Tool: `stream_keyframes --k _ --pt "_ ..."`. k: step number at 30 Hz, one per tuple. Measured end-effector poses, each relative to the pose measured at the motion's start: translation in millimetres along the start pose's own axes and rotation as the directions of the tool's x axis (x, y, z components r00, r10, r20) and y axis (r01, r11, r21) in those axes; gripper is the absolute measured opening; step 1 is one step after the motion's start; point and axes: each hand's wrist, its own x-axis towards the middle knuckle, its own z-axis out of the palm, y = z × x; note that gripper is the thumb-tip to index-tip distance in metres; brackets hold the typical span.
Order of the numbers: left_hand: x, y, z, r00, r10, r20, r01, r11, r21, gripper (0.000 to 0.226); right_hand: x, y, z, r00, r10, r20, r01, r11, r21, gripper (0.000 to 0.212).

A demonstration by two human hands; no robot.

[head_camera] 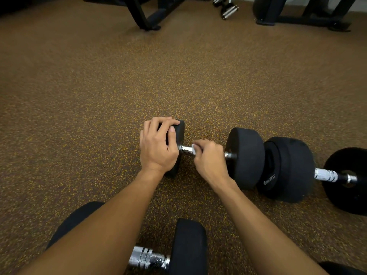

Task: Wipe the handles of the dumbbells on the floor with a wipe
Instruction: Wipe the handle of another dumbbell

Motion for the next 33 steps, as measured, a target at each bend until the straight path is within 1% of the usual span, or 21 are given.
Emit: stream_keyframes --k 2,5,7,10,12,15,17,19,22,24,28,33 --pt "0 0 0 1.000 -0.001 -0.003 0.001 1.000 -0.001 0.028 -1 1 -2 1.000 -0.023 0.013 0.023 1.000 -0.012 0.021" --pt "0 0 0 1.000 -0.002 -0.004 0.002 1.000 0.001 0.027 -7 9 -10 0.998 0.003 -0.067 -0.007 0.998 -0.065 0.019" --pt "-1 0 0 1.000 -0.001 -0.006 0.001 1.000 0.002 0.027 -9 6 -8 0.997 0.009 -0.082 -0.016 0.996 -0.090 0.019" --pt "0 -1 1 1.000 0.003 -0.011 -0.003 1.000 -0.002 0.027 -2 1 2 0.997 -0.075 -0.024 0.074 0.996 -0.043 0.020" --pt "0 0 1 1.000 0.008 -0.012 -0.008 1.000 0.001 0.026 -1 6 6 0.992 -0.126 -0.016 0.125 0.992 -0.035 0.019" --pt "0 -1 1 1.000 0.005 -0.012 -0.005 1.000 0.003 0.027 -12 18 10 0.988 -0.068 -0.139 0.065 0.998 -0.026 0.018" --pt "0 -1 0 1.000 0.003 -0.013 -0.002 1.000 0.010 0.027 -19 21 14 0.973 -0.079 -0.216 0.074 0.997 -0.032 0.018" --pt "0 0 1 1.000 0.008 -0.013 -0.008 1.000 0.010 0.027 -17 19 19 0.966 -0.120 -0.228 0.126 0.992 0.013 0.016" --pt "0 0 1 1.000 0.019 -0.025 -0.018 1.000 0.004 0.026 -11 19 27 0.965 -0.176 -0.194 0.193 0.979 0.072 0.015" --pt "1 -1 1 0.999 0.017 -0.029 -0.017 1.000 0.005 0.026 -14 26 27 0.952 -0.186 -0.243 0.212 0.973 0.087 0.014" --pt "0 0 0 1.000 0.018 -0.024 -0.017 1.000 0.009 0.027 -19 33 24 0.927 -0.145 -0.345 0.191 0.976 0.103 0.014" --pt "1 1 0 1.000 0.016 -0.023 -0.016 1.000 0.007 0.027 -16 26 35 0.930 -0.207 -0.305 0.254 0.959 0.123 0.016"
